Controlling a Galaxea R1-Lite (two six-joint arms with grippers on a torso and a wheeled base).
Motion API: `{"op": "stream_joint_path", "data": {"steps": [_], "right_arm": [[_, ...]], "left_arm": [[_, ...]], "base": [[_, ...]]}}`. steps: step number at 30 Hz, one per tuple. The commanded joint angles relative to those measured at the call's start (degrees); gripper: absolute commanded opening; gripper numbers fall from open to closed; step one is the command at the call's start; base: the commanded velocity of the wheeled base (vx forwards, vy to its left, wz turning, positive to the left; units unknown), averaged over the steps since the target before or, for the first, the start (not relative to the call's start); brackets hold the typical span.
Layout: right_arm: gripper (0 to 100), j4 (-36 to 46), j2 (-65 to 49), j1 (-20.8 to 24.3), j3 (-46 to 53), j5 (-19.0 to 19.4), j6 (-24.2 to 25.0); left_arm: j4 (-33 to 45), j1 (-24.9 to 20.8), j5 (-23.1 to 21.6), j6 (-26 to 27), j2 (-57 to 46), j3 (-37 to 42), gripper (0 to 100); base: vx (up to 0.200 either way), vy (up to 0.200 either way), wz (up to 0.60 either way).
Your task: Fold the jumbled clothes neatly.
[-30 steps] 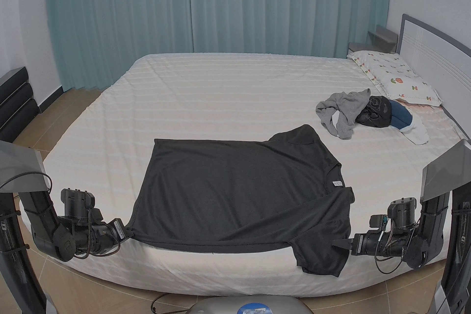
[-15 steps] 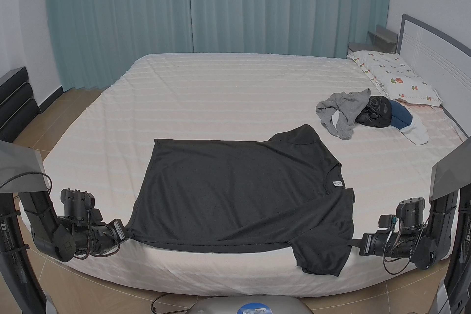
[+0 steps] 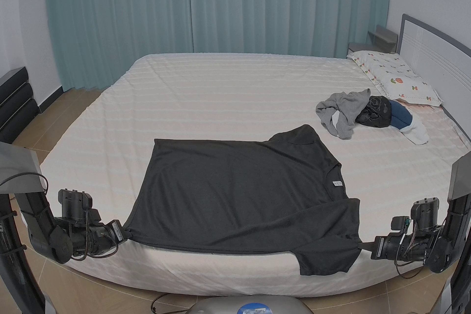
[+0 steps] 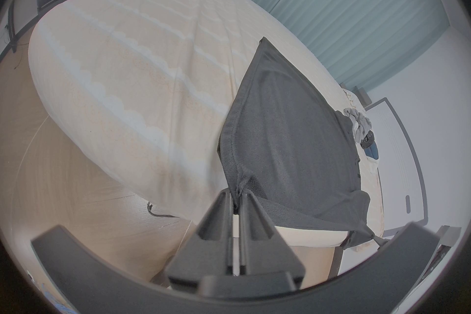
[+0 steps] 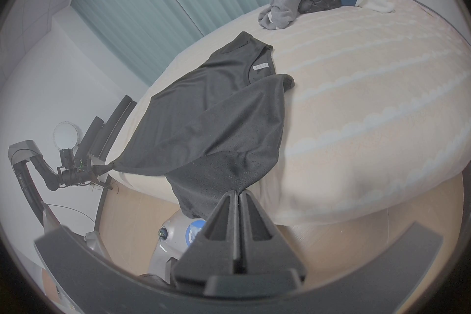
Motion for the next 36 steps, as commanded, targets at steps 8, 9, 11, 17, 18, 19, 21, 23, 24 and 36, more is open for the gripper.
{"op": "stream_joint_path", "data": {"steps": [8, 9, 11, 17, 18, 19, 21, 23, 24, 36], "right_arm": [[0, 12.25, -7.56, 0.28, 1.10, -0.27, -3.30], [0, 13.39, -8.27, 0.11, 1.10, -0.18, -3.83], [0, 14.97, -9.23, -0.07, 1.10, -0.27, -4.18], [0, 19.72, -10.46, -0.07, 1.10, -3.00, -6.03], [0, 20.24, -10.55, -0.07, 1.10, -3.17, -6.20], [0, 20.60, -10.90, -0.07, 1.10, -3.17, -6.29], [0, 21.12, -11.34, 0.02, 1.10, -3.17, -6.47], [0, 22.09, -12.13, 0.20, 1.10, -3.26, -6.47], [0, 23.15, -12.66, 0.46, 1.10, -3.35, -6.55], [0, 29.21, -13.80, 1.43, 1.10, -5.46, -8.31]], "left_arm": [[0.24, 0.38, 1.22, 6.76, -2.48, 3.34, 0], [0.16, 0.47, 1.31, 7.99, -2.48, 3.69, 0], [0.07, 0.47, 1.40, 8.79, -2.48, 4.05, 0], [0.16, 0.56, 3.59, 11.25, -1.78, 4.40, 0], [0.16, 0.64, 3.77, 11.95, -1.69, 4.75, 0], [-0.02, 0.91, 3.77, 12.65, -1.78, 5.10, 0], [0.07, 0.91, 3.77, 13.44, -1.87, 5.63, 0], [-0.02, 0.91, 3.77, 14.76, -1.87, 6.24, 0], [-0.02, 0.91, 3.86, 15.99, -1.96, 6.86, 0], [-0.11, 1.52, 3.77, 23.73, -2.48, 10.64, 0]], "base": [[0.000, 0.000, 0.00], [0.000, 0.000, 0.00], [0.000, 0.000, 0.00], [0.000, 0.000, 0.00], [0.000, 0.000, 0.00], [0.000, 0.000, 0.00], [0.000, 0.000, 0.00], [0.000, 0.000, 0.00], [0.000, 0.000, 0.00], [0.000, 0.000, 0.00]]}}
